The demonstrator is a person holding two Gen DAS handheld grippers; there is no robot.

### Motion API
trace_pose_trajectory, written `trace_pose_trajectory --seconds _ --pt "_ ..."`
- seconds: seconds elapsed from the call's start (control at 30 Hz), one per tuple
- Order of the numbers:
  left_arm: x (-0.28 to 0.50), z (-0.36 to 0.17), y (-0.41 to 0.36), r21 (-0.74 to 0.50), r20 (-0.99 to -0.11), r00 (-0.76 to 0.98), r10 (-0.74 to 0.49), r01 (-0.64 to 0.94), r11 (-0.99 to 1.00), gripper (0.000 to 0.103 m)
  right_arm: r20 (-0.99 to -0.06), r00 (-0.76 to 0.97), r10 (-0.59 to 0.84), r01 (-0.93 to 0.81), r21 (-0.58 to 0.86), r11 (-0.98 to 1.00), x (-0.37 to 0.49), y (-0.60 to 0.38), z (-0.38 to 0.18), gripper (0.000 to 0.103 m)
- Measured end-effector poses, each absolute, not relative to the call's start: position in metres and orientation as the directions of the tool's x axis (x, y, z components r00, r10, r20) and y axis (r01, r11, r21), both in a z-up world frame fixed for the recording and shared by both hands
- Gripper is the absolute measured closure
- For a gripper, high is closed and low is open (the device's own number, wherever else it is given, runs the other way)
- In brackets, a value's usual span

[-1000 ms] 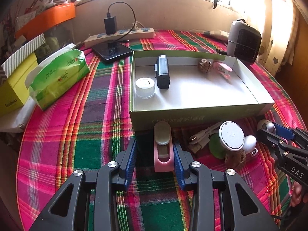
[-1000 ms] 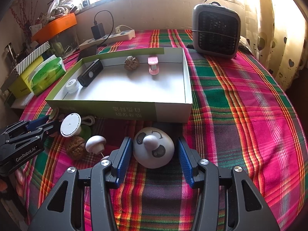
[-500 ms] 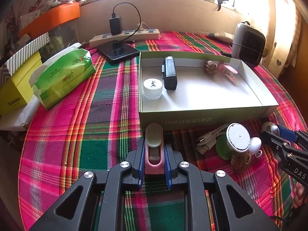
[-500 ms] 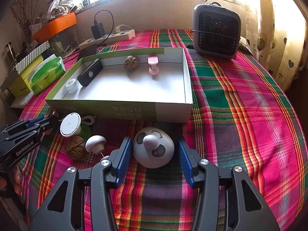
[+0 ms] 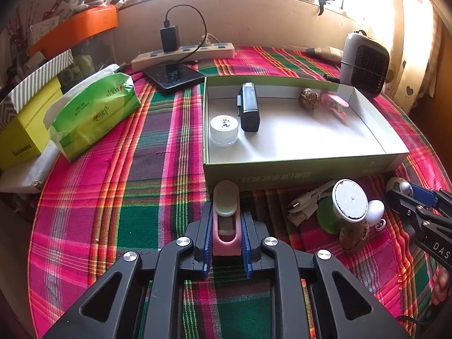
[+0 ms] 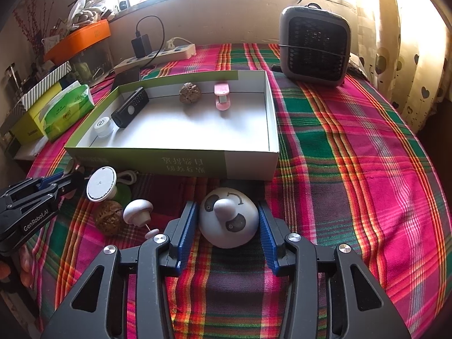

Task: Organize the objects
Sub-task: 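Close the left gripper on the pink holder while the right gripper grasps the panda ball, then lift and carry the pink holder and panda ball over the tray with both grippers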

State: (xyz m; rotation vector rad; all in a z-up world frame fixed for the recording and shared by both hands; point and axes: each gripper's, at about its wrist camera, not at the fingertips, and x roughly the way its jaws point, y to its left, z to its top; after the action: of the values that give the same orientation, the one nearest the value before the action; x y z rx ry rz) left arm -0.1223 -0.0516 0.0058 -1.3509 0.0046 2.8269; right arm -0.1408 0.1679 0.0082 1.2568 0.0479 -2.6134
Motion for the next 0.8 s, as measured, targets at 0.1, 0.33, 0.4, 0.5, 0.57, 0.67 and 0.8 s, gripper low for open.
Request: trace_pose_trajectory --seconds 0.1,0.33,0.4,0.5,0.57,0.67,0.8 --pt "-0.1221 0.0059 -0.0516 -0.002 -0.778 -0.629 0.007 -0.009 -1.0 0.087 -0.774 -0.601 -0.2 0.229 0.074 -0.971 -0.1408 0.168 0.0081 0.06" --pt "-0.1222 0.006 -0.0515 -0.002 -0.778 -0.628 0.007 -0.009 -1.0 0.087 -0.774 -0.602 -0.198 0.229 0.07 -0.971 -0.1409 0.1684 0.0082 0.06" --pt "-0.1218 0.0059 -0.0516 -0.001 -0.778 -0.628 0.005 -0.007 -1.0 0.087 -0.774 -0.602 -0.199 0.229 0.071 -0.971 -0.1408 0.1688 0.0082 0.06" --pt "-0.121 0.0058 -0.0526 0.003 -0.779 -0.627 0.002 -0.006 -1.0 0.087 -0.773 -0.602 -0.2 0.228 0.073 -0.971 -0.1408 0.1685 0.0083 0.06" --pt "-0.1201 0.0073 -0.0539 0.002 -0.776 -0.631 0.002 -0.005 -1.0 0.087 -0.772 -0.602 -0.202 0.227 0.078 -0.971 -0.1412 0.1689 0.0083 0.06" --pt "-0.1192 0.0105 -0.0556 0.0 -0.771 -0.637 0.002 -0.003 -1.0 0.087 -0.768 -0.604 -0.21 0.229 0.085 -0.97 -0.1412 0.1692 0.0093 0.06" --pt "-0.118 0.0156 -0.0562 -0.005 -0.764 -0.645 0.007 -0.005 -1.0 0.087 -0.765 -0.608 -0.212 0.232 0.085 -0.969 -0.1411 0.1683 0.0108 0.06"
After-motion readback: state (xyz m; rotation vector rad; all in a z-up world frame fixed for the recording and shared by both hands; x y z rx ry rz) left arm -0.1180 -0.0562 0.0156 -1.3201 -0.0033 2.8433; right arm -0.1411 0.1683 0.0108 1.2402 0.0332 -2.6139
